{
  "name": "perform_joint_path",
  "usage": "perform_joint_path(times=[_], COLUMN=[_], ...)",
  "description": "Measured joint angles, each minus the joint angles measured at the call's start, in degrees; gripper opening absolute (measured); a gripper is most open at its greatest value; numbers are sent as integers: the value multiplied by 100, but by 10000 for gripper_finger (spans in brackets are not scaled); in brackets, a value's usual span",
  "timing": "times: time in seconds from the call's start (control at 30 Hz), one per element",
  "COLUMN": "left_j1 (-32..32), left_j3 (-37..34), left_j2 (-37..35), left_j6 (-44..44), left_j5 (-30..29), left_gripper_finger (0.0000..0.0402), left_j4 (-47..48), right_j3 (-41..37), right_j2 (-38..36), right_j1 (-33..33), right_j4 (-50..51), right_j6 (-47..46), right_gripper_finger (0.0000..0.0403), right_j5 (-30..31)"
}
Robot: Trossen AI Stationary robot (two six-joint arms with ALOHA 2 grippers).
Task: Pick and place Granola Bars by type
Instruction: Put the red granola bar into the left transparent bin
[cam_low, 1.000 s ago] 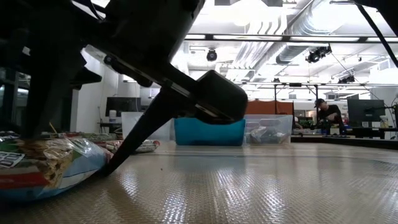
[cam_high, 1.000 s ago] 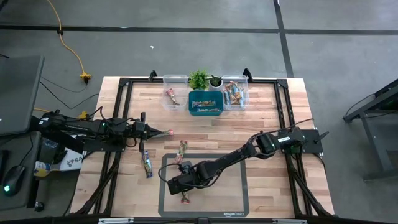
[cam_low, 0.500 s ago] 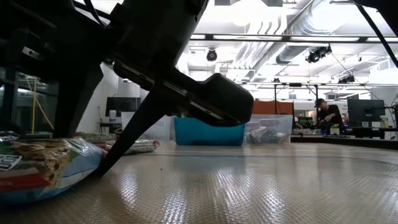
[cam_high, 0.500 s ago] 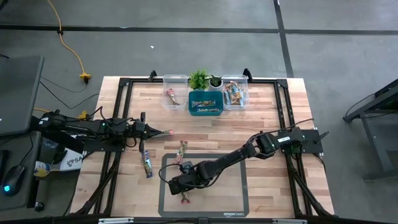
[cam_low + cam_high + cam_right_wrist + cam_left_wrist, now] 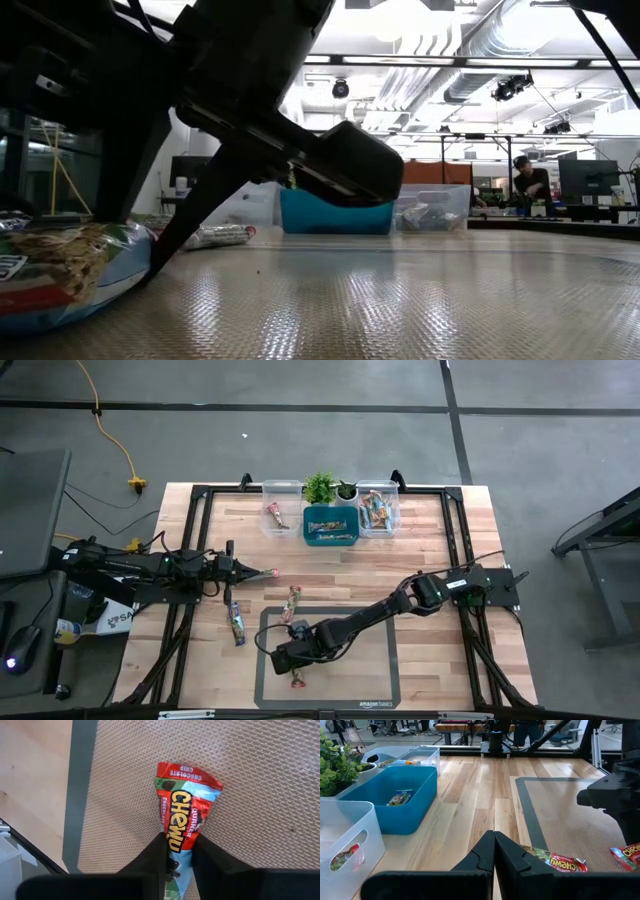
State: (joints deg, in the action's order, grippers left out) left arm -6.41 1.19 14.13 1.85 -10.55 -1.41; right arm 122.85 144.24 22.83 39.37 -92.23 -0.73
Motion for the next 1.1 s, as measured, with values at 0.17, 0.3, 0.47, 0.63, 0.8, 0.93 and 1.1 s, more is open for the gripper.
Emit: perform_joint_path(times=[0.17,0.3,0.47,0.63,0.8,0.93,1.1], left_j1=[2,2,0,0,2,2,2], left_j3=[0,0,0,0,0,0,-2], left_j2=[0,0,-2,-2,-2,-2,-2], left_j6=[0,-2,-2,0,-2,-2,-1], left_j5=[0,-1,0,-2,-1,-2,-1], left_gripper_finger=[1,1,1,1,1,1,1], left_j4=[-2,-1,0,0,0,0,0], right_j3=[-2,-7,-4,-4,-4,-4,0], right_j2=[-21,-65,-98,-103,-107,-109,-109], right_j1=[-33,-86,-232,-364,-456,-521,-636], right_j4=[-69,-206,-734,-1264,-1910,-2749,-4155], right_j6=[120,349,580,866,1251,1566,1917], right_gripper_finger=[55,54,54,54,54,54,54], right_j5=[-19,-105,-361,-436,-840,-1093,-1256])
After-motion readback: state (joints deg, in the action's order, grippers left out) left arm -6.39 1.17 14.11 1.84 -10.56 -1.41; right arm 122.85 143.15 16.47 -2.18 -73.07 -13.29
